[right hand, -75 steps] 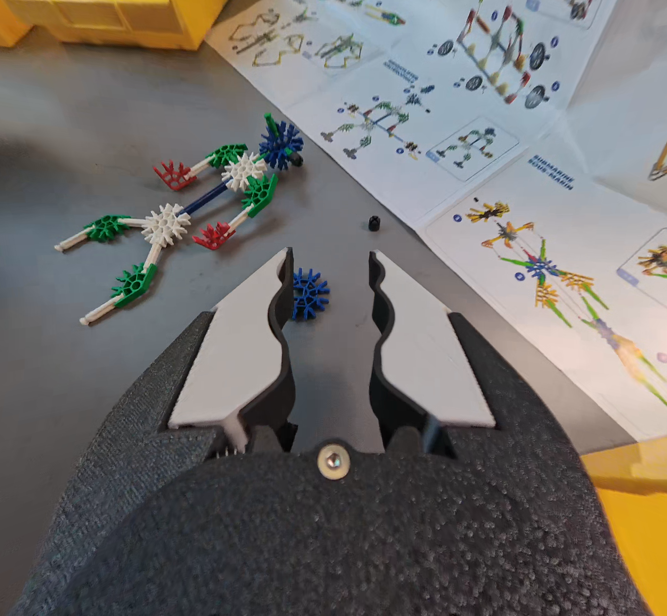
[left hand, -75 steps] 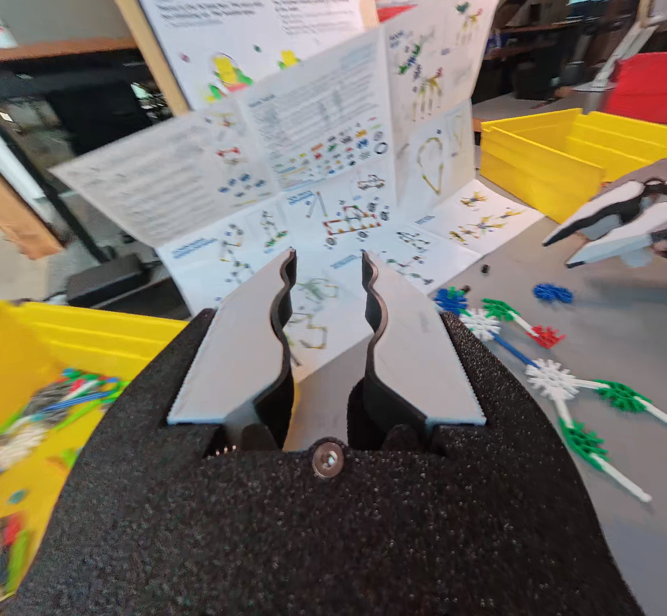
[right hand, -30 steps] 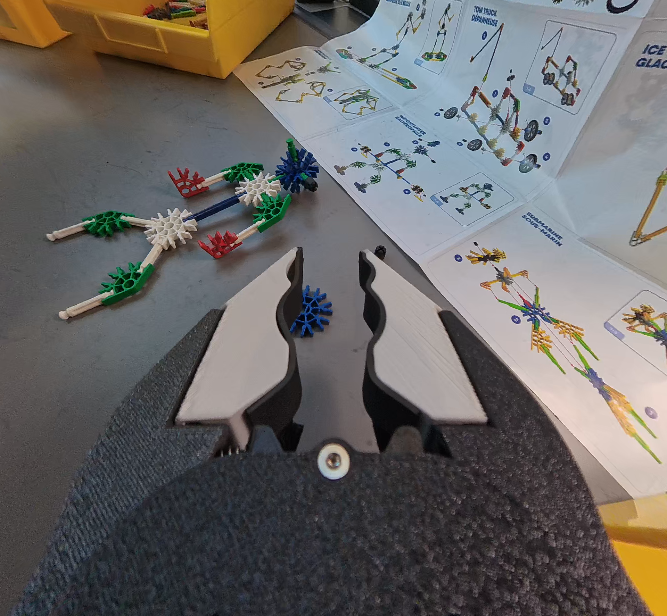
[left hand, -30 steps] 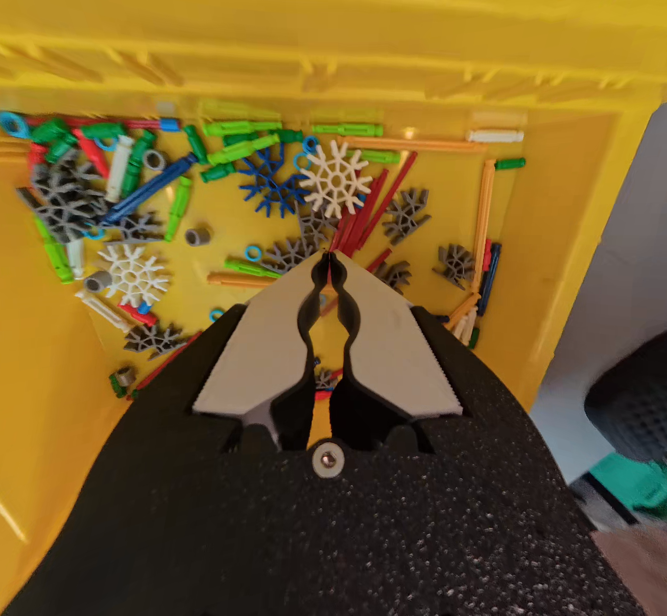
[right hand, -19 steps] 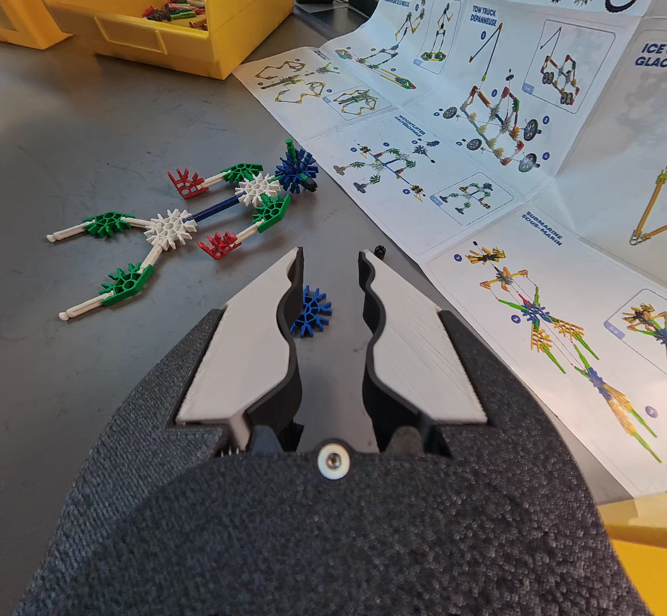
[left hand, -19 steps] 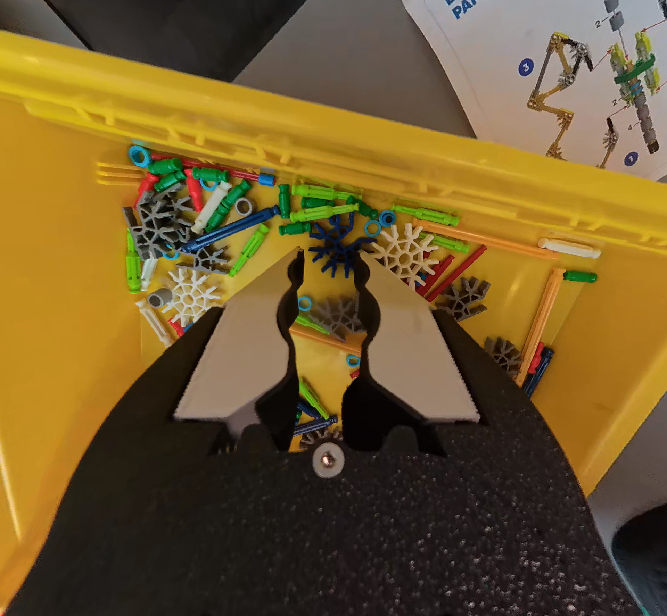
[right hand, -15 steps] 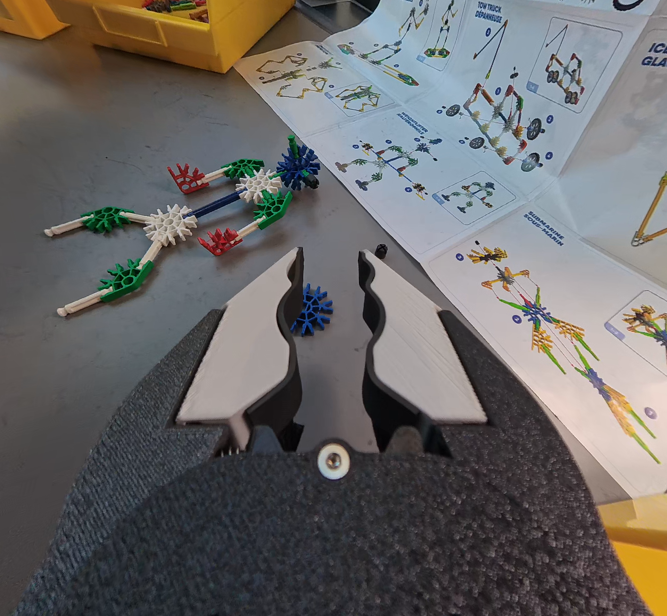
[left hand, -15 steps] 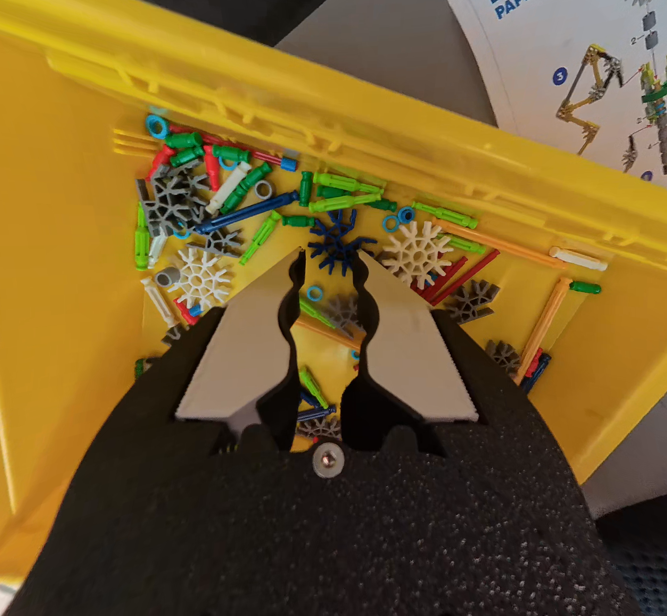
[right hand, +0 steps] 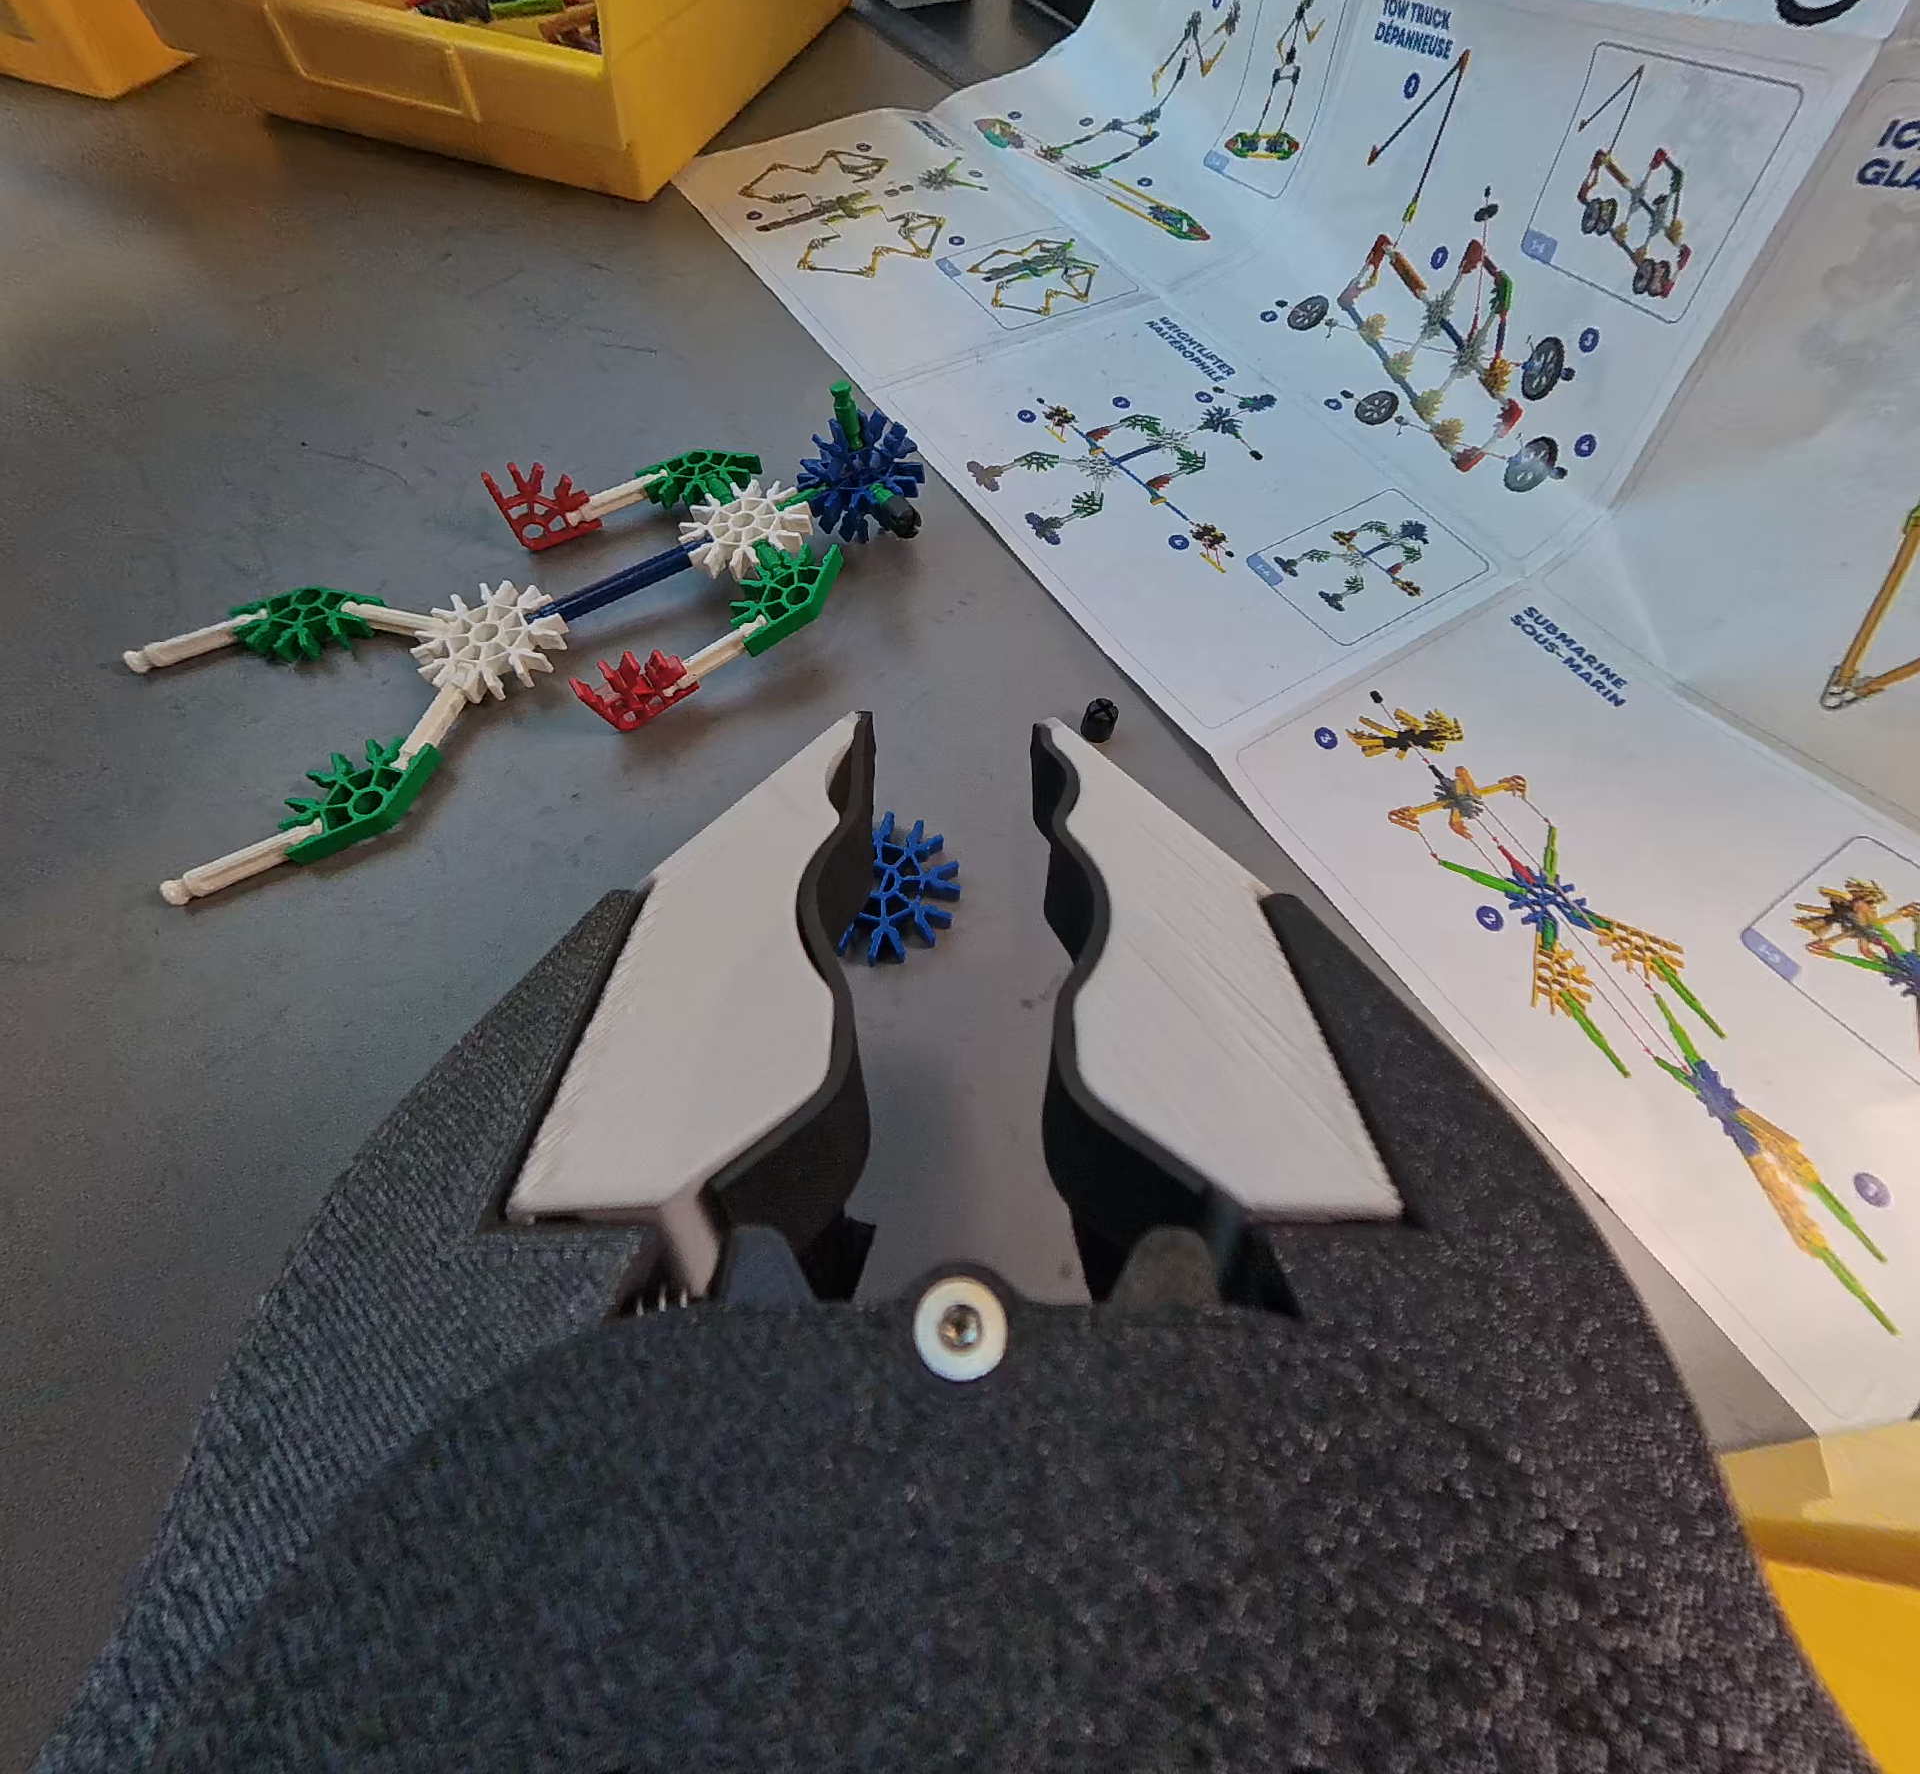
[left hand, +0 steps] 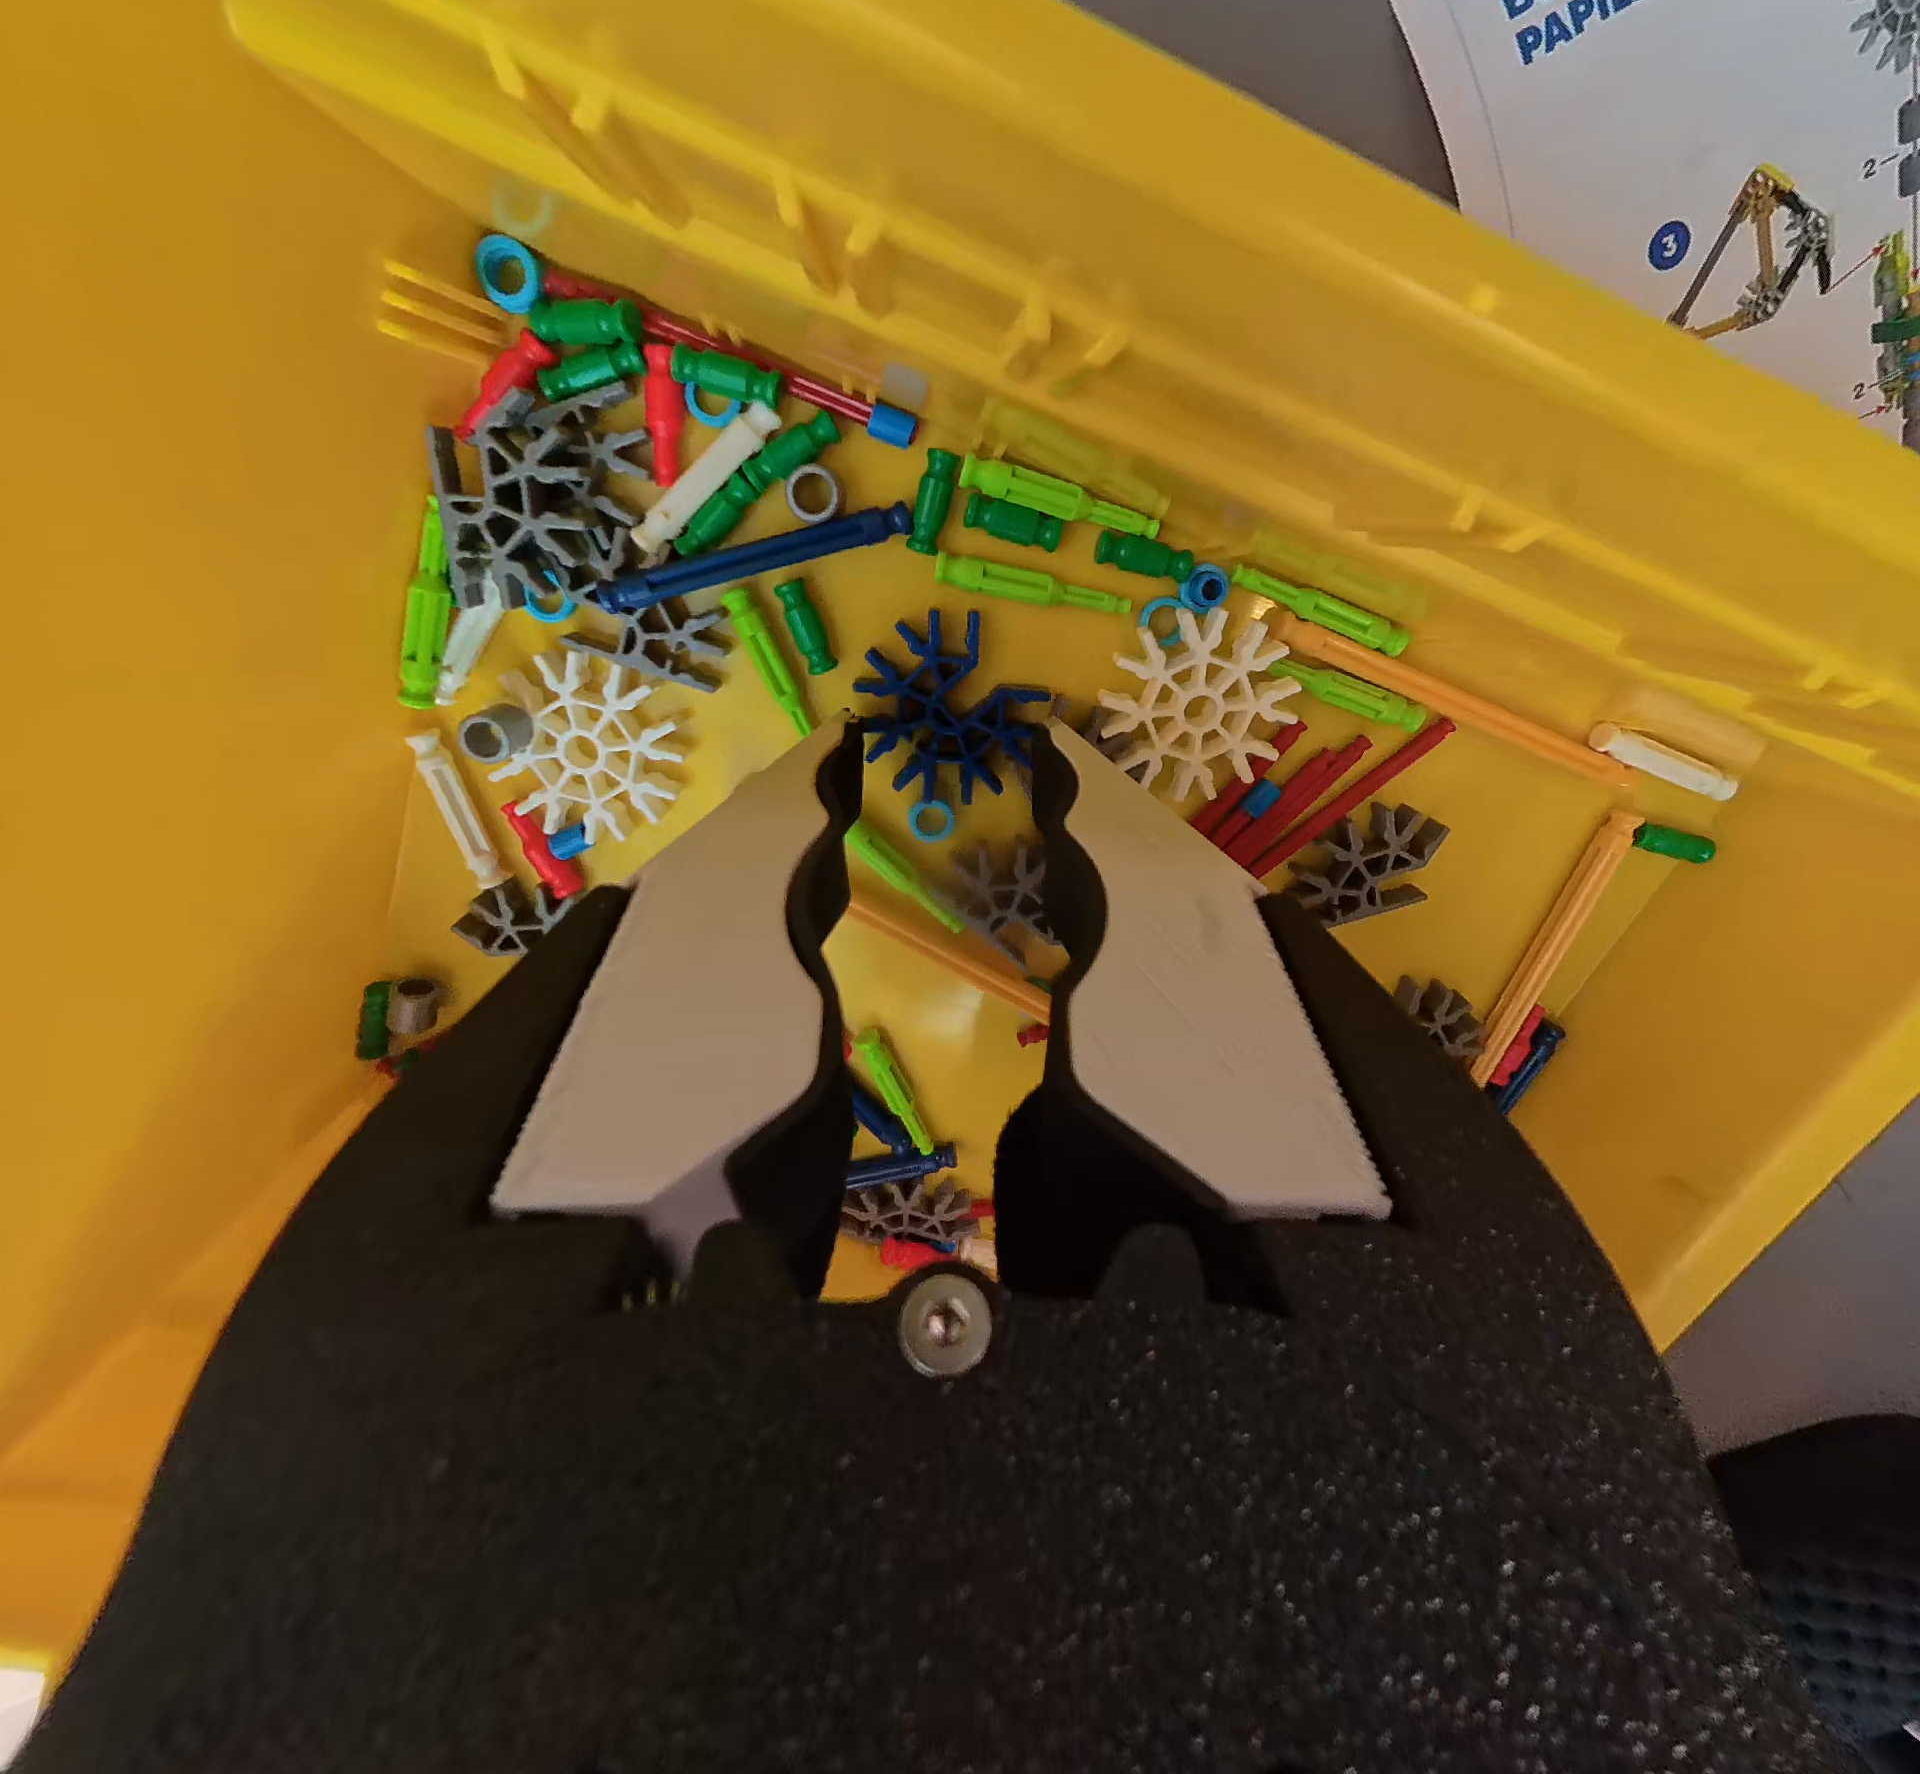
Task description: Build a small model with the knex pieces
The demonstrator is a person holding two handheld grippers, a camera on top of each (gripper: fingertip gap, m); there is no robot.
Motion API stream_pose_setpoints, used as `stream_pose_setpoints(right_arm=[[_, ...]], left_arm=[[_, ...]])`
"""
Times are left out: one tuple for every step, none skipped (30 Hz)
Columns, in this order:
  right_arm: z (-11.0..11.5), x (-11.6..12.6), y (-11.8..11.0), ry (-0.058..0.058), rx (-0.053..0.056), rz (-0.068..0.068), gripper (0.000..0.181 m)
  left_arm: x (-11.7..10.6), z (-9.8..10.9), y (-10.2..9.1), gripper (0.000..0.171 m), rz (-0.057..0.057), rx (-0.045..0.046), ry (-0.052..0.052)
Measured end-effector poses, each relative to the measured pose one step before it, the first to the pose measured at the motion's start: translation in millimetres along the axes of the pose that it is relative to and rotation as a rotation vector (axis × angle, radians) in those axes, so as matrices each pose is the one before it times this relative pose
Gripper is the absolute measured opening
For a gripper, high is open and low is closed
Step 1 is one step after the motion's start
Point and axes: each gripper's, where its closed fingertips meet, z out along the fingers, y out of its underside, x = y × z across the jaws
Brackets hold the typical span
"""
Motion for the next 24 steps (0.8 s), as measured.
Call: stream_pose_setpoints(right_arm=[[0.15, -0.24, 0.27, -0.0002, -0.0014, -0.0014, 0.029], [0.11, -0.20, 0.17, -0.0001, -0.0014, -0.0017, 0.029], [0.13, -0.24, 0.14, -0.0004, -0.0011, -0.0017, 0.029], [0.10, -0.47, 0.18, -0.0011, -0.0015, -0.0013, 0.029], [0.00, -0.30, 0.08, -0.0006, -0.0010, -0.0011, 0.029], [0.00, -0.15, 0.15, -0.0001, -0.0005, -0.0011, 0.029], [0.04, -0.28, 0.01, -0.0003, -0.0005, -0.0009, 0.029], [-0.14, -0.22, -0.05, -0.0009, 0.0000, 0.0001, 0.029], [-0.15, -0.14, -0.15, -0.0008, 0.0011, 0.0005, 0.029], [-0.09, -0.18, -0.16, -0.0006, 0.0008, 0.0002, 0.029], [-0.12, -0.06, -0.07, -0.0004, 0.0002, 0.0001, 0.029], [-0.16, 0.02, -0.18, -0.0001, 0.0004, -0.0002, 0.029], [-0.09, -0.03, -0.14, 0.0003, 0.0006, -0.0003, 0.029], [-0.11, 0.01, -0.09, 0.0000, 0.0003, -0.0001, 0.029], [-0.07, 0.08, 0.02, -0.0001, 0.0002, 0.0000, 0.029], [-0.12, 0.14, -0.06, 0.0002, 0.0002, 0.0001, 0.029], [-0.05, 0.08, 0.16, 0.0002, -0.0001, 0.0005, 0.029], [0.21, 0.14, 0.31, -0.0003, -0.0005, 0.0013, 0.029], [0.20, 0.01, 0.28, -0.0011, -0.0012, 0.0018, 0.029], [0.05, 0.09, 0.05, 0.0001, -0.0007, 0.0004, 0.029], [0.15, -0.08, 0.02, -0.0004, 0.0002, 0.0001, 0.029], [0.04, -0.06, 0.04, 0.0003, -0.0006, -0.0001, 0.029], [0.12, 0.06, 0.09, -0.0001, -0.0003, 0.0003, 0.029], [0.05, -0.05, 0.03, -0.0002, -0.0005, 0.0003, 0.029]], left_arm=[[2.30, -0.26, 0.86, 0.031, 0.0039, -0.00593, 0.0091], [2.49, -0.06, 1.04, 0.035, 0.0092, -0.00703, 0.0054], [1.63, -0.07, 1.33, 0.035, 0.0153, -0.00949, -0.0034], [1.17, 0.02, 1.77, 0.035, 0.0203, -0.01249, -0.0090], [1.41, -0.07, 1.74, 0.033, 0.0220, -0.01361, -0.0065], [1.58, -0.23, 1.49, 0.033, 0.0161, -0.01207, -0.0012], [1.02, -0.12, 1.02, 0.033, 0.0057, -0.01034, 0.0003], [0.47, -0.20, 0.77, 0.033, 0.0026, -0.00812, 0.0004], [0.09, -0.09, 0.46, 0.032, 0.0047, -0.00660, -0.0004], [0.06, -0.13, 0.48, 0.032, 0.0062, -0.00547, -0.0013], [-0.11, -0.11, 0.21, 0.031, 0.0042, -0.00360, -0.0015], [-0.04, -0.06, 0.04, 0.031, 0.0022, -0.00105, -0.0006], [-0.02, -0.06, -0.01, 0.031, 0.0033, 0.00061, -0.0006], [-0.03, -0.08, -0.03, 0.030, 0.0044, 0.00206, -0.0009], [-0.83, -0.46, -0.32, 0.030, 0.0059, 0.00575, -0.0061], [-2.16, -1.04, -1.05, 0.009, 0.0076, 0.01274, -0.0150], [-1.71, -1.17, -1.10, 0.002, 0.0040, 0.01424, -0.0113], [0.01, -0.84, 0.32, 0.003, -0.0018, 0.00455, 0.0017], [0.88, -0.40, 1.95, 0.007, 0.0013, -0.00604, 0.0058], [0.23, 0.07, 1.92, 0.010, 0.0066, -0.00690, -0.0004], [-0.33, -0.33, 0.36, 0.012, 0.0090, 0.00288, -0.0053], [0.68, -0.98, -1.34, 0.014, 0.0083, 0.01347, 0.0016], [0.80, -1.35, -2.25, 0.017, 0.0021, 0.01788, 0.0037], [-1.13, -1.53, -2.47, 0.019, -0.0056, 0.01736, -0.0058]])
